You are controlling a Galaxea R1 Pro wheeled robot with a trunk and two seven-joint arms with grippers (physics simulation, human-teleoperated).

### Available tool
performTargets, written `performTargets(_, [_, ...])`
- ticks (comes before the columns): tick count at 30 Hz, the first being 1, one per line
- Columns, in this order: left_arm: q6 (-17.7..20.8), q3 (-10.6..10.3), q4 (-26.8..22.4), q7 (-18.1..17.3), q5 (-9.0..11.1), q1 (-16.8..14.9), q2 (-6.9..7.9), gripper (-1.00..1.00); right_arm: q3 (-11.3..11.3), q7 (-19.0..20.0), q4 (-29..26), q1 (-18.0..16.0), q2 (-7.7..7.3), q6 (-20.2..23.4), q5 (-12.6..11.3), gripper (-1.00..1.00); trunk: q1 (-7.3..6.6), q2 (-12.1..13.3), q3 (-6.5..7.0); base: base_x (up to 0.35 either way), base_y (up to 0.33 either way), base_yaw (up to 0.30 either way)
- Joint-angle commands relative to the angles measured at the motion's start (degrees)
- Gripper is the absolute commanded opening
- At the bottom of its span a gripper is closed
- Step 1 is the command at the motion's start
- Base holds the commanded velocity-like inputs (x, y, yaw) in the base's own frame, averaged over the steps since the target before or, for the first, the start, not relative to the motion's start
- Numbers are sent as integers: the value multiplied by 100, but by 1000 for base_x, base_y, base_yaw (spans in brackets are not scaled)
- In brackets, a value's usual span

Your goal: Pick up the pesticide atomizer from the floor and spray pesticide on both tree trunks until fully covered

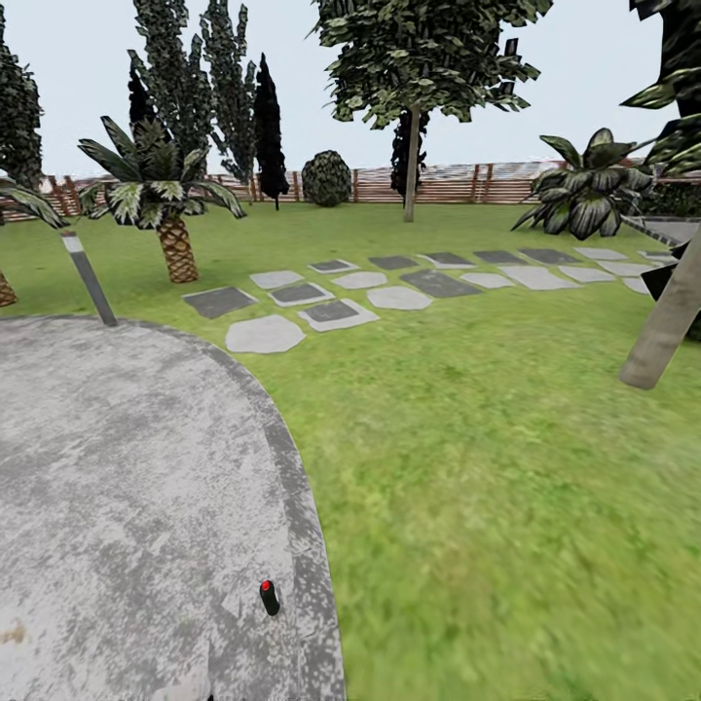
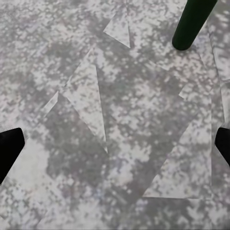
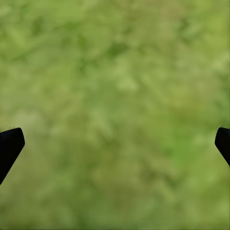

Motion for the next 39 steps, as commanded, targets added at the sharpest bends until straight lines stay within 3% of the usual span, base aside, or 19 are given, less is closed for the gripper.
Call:
performTargets(1, [-19, 8, 5, -4, 10, -3, -1, 100, 1, -2, 1, -3, -1, -17, 6, 100, 21, -43, -31, 0, 0, 0])
performTargets(6, [-19, 8, 5, -4, 10, -3, -2, 100, 1, 0, -6, -3, -4, -25, 6, 100, 131, -244, -138, 0, 0, 0])
performTargets(22, [-27, 8, -3, 49, 10, -3, -2, 100, 1, 7, -21, -3, -4, -26, 6, 100, 131, -244, -141, 74, -33, 3])
performTargets(30, [-28, 8, -3, 49, 10, -3, -8, 100, 1, 7, -21, -2, -5, -26, 6, 100, 131, -244, -141, 252, -156, 212])
performTargets(39, [-28, 8, -4, 56, 10, -3, -10, 100, 1, 7, -21, -3, -4, -26, 6, 100, 131, -244, -141, 54, -32, 100])
